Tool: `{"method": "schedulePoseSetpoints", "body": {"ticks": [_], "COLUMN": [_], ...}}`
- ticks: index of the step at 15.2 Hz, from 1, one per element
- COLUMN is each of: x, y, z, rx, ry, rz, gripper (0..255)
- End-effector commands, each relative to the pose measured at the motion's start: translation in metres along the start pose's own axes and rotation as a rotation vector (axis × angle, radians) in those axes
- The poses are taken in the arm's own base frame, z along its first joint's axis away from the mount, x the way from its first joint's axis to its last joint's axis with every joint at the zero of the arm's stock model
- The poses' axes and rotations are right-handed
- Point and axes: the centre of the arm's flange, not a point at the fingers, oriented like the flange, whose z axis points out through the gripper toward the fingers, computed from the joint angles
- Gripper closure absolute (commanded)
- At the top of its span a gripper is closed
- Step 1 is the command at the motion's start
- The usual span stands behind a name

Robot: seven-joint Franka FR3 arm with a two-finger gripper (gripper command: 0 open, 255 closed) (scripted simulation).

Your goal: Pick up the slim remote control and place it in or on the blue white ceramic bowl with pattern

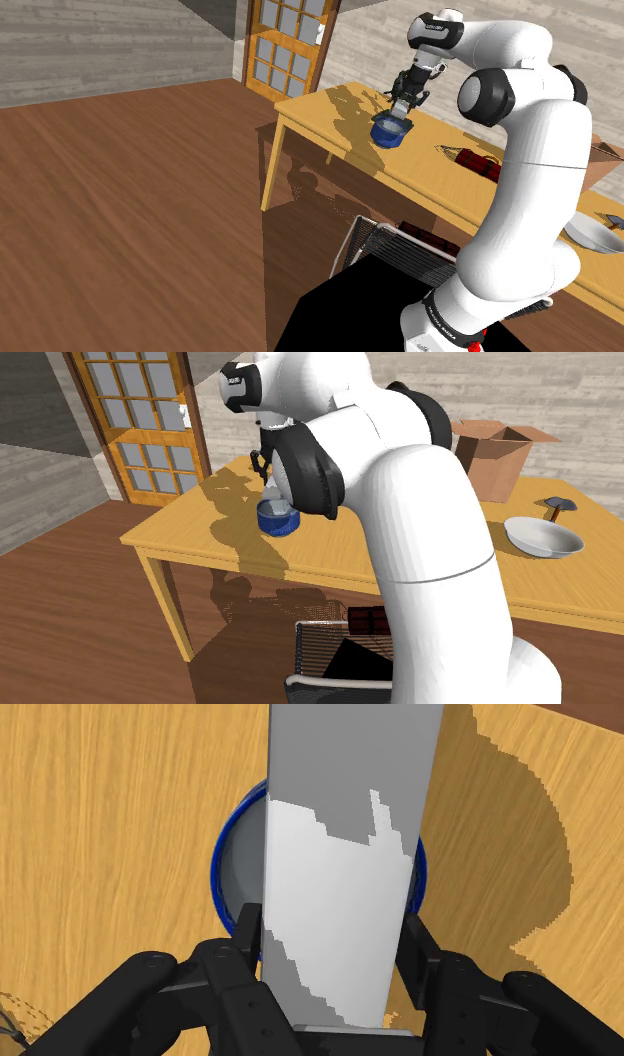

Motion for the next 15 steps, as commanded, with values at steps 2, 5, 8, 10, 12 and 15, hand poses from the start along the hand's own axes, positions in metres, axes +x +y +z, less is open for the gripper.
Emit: {"method": "schedulePoseSetpoints", "body": {"ticks": [2, 5, 8, 10, 12, 15], "x": [0.003, 0.003, 0.003, 0.003, 0.003, 0.003], "y": [-0.002, -0.002, -0.002, -0.002, -0.002, -0.001], "z": [0.014, 0.03, 0.046, 0.057, 0.067, 0.069], "rx": [0.001, 0.001, 0.001, 0.001, 0.001, 0.001], "ry": [0.001, 0.001, 0.001, 0.001, 0.001, 0.001], "rz": [0.0, 0.0, 0.0, 0.0, 0.0, 0.0], "gripper": [255, 255, 255, 255, 255, 255]}}
